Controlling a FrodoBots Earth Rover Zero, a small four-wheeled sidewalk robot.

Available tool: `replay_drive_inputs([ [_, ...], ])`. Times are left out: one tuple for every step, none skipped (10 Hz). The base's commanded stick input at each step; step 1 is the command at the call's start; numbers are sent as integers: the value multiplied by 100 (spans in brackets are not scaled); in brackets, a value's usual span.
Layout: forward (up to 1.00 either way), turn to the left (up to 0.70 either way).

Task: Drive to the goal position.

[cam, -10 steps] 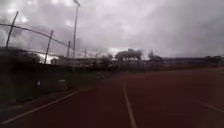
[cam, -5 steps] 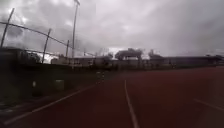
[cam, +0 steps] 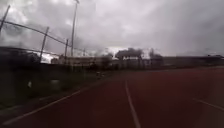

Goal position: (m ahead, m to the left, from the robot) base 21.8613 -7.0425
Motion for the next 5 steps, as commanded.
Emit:
replay_drive_inputs([
  [50,0],
  [50,0],
  [50,0],
  [50,-24],
  [50,-50],
])
